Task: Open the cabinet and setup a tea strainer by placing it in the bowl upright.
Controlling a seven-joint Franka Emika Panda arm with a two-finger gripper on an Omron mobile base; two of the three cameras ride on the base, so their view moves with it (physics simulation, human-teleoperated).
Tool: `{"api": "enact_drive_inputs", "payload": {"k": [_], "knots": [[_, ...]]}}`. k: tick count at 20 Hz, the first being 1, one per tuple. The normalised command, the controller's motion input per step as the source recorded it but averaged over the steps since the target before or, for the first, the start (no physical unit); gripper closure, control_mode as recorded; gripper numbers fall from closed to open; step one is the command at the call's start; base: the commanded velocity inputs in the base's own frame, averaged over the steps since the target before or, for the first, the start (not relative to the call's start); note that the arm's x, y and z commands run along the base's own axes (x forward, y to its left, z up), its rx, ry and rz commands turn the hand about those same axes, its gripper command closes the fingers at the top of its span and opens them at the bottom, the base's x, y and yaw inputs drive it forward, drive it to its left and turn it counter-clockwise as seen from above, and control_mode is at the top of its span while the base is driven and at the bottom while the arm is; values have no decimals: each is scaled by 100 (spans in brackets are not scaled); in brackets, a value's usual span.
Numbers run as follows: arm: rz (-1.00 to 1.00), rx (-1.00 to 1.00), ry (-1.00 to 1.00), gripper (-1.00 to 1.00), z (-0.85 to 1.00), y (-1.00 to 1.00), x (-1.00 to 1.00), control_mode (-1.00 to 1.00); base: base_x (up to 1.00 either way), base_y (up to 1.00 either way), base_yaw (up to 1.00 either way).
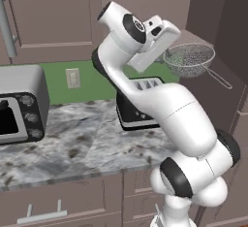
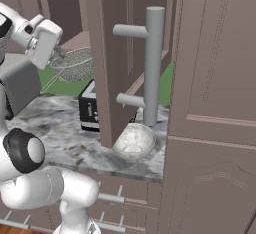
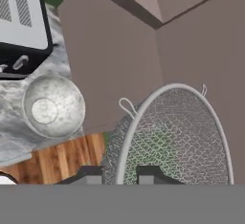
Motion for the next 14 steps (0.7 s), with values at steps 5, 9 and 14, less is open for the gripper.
{"api": "enact_drive_inputs", "payload": {"k": [5,9,14], "knots": [[1,21,-9,100,-23,-9,-10,-100,0,0,0],[10,9,-8,100,-26,-8,-8,-100,0,0,0],[23,1,-9,100,-6,-29,-34,-100,0,0,0]]}}
